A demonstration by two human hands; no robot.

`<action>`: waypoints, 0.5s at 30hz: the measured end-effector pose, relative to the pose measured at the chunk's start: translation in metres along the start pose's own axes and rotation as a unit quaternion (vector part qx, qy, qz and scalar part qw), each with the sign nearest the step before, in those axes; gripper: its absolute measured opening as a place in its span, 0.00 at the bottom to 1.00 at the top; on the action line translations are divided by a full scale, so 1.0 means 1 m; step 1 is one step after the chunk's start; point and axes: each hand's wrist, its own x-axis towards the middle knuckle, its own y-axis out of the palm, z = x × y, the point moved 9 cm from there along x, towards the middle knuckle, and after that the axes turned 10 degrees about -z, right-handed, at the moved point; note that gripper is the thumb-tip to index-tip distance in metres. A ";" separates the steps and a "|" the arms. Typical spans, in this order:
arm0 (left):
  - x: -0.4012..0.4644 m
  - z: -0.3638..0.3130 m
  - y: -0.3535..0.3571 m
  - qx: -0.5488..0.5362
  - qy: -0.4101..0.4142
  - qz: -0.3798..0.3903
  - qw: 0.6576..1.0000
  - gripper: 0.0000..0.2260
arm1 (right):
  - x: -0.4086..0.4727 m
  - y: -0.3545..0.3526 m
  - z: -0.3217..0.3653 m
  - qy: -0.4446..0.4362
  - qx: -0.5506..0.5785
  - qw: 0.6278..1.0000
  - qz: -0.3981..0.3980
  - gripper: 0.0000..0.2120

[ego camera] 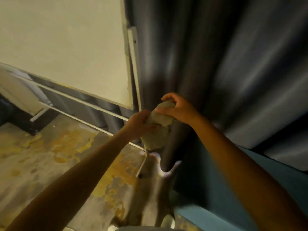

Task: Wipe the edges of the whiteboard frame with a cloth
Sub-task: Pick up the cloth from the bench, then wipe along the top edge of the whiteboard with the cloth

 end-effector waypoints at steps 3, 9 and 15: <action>-0.014 0.023 -0.074 -0.071 -0.026 -0.071 0.995 0.14 | 0.005 0.031 0.056 -0.052 -0.017 0.995 -0.082 0.29; -0.044 0.070 -0.205 -0.087 -0.072 -0.236 0.965 0.13 | -0.031 0.135 0.176 -0.195 -0.009 0.961 -0.195 0.15; -0.074 0.080 -0.327 -0.073 0.008 -0.321 0.944 0.09 | -0.019 0.292 0.236 -0.012 0.161 0.987 -0.024 0.39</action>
